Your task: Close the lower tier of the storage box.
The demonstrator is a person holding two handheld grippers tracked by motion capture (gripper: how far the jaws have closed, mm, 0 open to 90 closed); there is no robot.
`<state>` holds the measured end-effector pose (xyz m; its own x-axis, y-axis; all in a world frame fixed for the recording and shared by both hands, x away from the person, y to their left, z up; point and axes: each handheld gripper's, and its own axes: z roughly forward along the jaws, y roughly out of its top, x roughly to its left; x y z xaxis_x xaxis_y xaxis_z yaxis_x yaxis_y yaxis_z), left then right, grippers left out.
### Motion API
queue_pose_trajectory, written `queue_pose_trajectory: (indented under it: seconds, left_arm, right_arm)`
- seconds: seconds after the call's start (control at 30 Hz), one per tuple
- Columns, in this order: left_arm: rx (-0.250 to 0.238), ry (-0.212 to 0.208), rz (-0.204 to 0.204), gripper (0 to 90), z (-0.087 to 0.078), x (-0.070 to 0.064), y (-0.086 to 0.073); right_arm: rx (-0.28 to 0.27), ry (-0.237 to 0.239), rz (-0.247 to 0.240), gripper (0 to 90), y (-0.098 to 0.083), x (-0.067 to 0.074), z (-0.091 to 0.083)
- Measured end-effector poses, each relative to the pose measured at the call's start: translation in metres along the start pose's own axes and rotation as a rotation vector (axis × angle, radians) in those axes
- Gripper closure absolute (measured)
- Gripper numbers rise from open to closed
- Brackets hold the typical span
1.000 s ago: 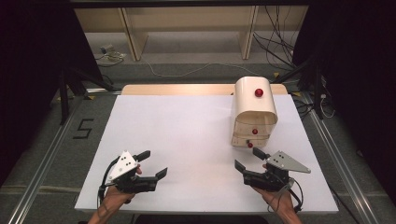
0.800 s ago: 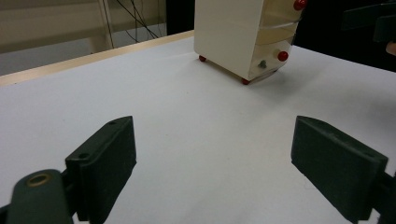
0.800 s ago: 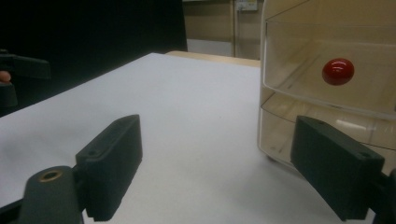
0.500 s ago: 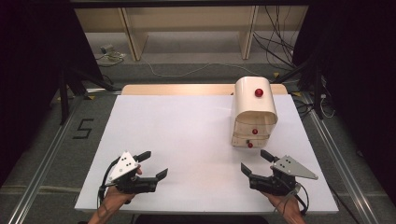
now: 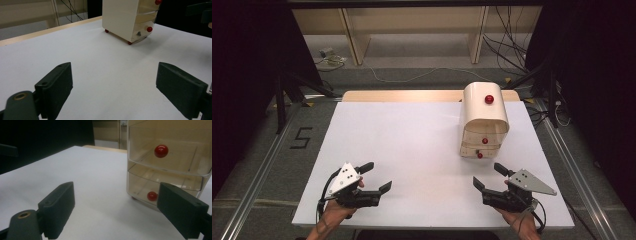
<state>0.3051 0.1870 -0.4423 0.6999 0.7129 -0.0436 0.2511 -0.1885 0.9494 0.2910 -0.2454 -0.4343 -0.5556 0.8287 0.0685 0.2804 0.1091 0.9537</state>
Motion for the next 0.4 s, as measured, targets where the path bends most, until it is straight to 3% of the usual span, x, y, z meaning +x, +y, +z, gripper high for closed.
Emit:
queue_pose_trajectory:
  seconds: [0.4]
  left_arm:
    - [0.001, 0.004, -0.002, 13.6, 0.0002, 0.0005, 0.0001]
  right_arm:
    - [-0.007, -0.003, 0.013, 15.6, 0.0006, -0.0031, 0.0007]
